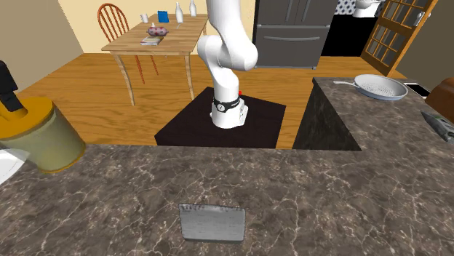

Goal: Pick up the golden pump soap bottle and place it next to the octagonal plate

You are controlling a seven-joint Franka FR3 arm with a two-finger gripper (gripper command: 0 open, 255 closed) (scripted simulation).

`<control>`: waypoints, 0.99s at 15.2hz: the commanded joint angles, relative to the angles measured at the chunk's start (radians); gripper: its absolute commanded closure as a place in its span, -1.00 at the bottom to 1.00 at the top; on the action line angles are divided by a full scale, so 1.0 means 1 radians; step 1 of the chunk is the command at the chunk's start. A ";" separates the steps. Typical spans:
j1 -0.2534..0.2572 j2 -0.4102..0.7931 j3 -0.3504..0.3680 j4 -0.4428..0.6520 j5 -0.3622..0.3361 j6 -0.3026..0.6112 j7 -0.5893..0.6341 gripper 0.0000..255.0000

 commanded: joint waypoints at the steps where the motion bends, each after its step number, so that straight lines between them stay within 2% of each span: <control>1: -0.017 0.077 -0.010 0.083 0.023 -0.008 -0.029 1.00; 7: -0.099 0.329 -0.023 0.376 0.096 -0.060 -0.112 1.00; 10: -0.155 0.483 -0.018 0.585 0.131 -0.119 -0.138 1.00; 11: -0.183 0.561 -0.014 0.700 0.146 -0.156 -0.145 1.00; 15: -0.174 0.545 -0.013 0.620 0.143 -0.092 -0.150 1.00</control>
